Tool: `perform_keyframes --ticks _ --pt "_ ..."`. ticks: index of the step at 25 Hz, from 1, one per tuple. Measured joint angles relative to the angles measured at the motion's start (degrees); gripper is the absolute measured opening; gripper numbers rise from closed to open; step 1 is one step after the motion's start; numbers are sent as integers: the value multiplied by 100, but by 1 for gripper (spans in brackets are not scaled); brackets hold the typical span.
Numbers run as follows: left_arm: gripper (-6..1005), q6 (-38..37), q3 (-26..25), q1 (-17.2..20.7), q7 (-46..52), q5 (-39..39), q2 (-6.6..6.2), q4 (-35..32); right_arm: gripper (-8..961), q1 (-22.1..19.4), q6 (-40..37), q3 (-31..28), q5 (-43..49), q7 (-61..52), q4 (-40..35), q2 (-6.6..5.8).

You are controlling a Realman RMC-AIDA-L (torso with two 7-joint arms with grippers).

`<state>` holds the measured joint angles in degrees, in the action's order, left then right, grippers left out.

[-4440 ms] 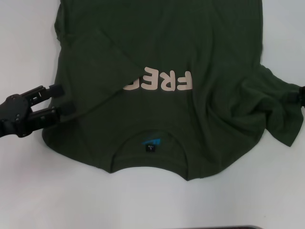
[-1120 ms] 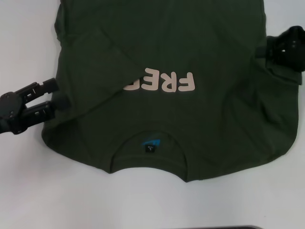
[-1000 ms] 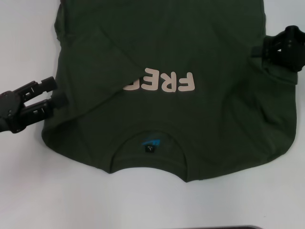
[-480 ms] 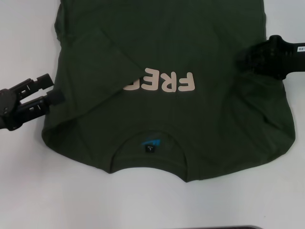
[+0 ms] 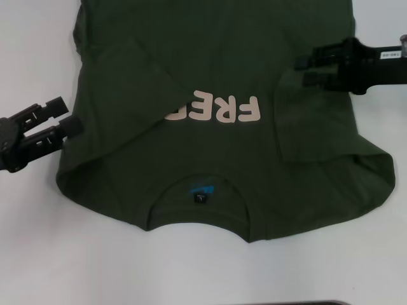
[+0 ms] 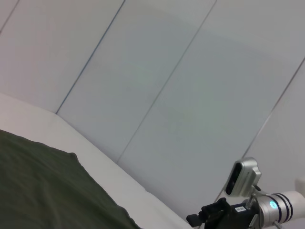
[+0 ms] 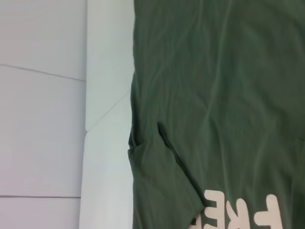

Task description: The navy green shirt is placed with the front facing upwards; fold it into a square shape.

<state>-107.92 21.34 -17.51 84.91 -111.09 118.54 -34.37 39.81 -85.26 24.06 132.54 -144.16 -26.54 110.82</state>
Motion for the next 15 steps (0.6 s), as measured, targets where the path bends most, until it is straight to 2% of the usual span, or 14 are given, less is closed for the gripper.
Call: perform_keyframes --ticks 6,9,11,15 --pt "854 -31 -70 -24 22 0 -6 0 454 -220 -343 560 36 -77 -238 -463" --pt "854 -32 -85 -38 24 0 -6 1 456 -385 -523 749 42 -91 -283 -634" --pt "854 -33 -88 -57 25 0 -3 0 455 -514 -652 833 51 -118 -381 -685" --pt "855 -36 -97 -97 35 0 -1 0 454 -722 -817 882 274 -179 -669 -713"
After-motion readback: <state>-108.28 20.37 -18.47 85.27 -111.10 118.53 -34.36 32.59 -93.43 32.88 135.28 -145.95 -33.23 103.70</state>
